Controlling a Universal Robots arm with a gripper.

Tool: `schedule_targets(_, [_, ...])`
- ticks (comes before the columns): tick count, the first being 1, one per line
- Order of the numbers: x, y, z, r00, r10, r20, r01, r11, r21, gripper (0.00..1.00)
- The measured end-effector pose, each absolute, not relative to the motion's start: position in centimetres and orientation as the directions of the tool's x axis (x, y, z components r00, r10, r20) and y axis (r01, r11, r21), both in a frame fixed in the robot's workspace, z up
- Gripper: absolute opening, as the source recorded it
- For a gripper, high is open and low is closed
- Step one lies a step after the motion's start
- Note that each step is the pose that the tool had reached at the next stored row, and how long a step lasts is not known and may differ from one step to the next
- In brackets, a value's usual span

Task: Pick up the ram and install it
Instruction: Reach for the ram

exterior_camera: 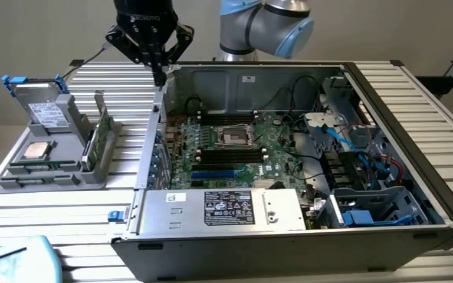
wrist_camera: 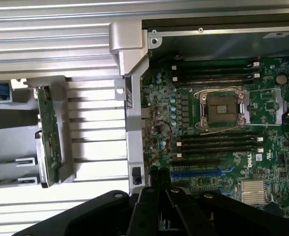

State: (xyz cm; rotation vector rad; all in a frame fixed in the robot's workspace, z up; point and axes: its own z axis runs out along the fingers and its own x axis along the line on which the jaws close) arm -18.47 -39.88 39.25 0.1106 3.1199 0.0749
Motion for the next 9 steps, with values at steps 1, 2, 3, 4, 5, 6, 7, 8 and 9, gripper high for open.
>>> schedule_targets(1, [-18.9,-39.9,39.3,-0.997,0.071,-0.017,0.07,0.996,0.049,0.1])
schedule_targets(2, [-19.4,-39.9,39.2,-0.997,0.071,-0.017,0.07,0.996,0.049,0.1])
schedule_targets(3, [-19.8,-39.9,39.2,-0.997,0.071,-0.017,0.07,0.996,0.049,0.1])
schedule_targets(4, [-20.3,-39.9,39.2,-0.997,0.071,-0.017,0.07,0.996,0.049,0.1])
schedule_targets(5, [-20.7,-39.9,39.2,-0.997,0.071,-0.017,0.07,0.996,0.049,0.1])
schedule_targets(6, [-21.2,-39.9,39.2,-0.997,0.071,-0.017,0.07,0.996,0.049,0.1])
schedule_targets(7, [-21.7,-39.9,39.2,-0.997,0.071,-0.017,0.07,0.996,0.049,0.1])
schedule_targets(8, [-22.1,-39.9,39.2,-0.997,0.071,-0.017,0.07,0.996,0.049,0.1])
schedule_targets(9, [-22.6,-39.9,39.1,-0.997,0.071,-0.017,0.07,0.996,0.049,0.1])
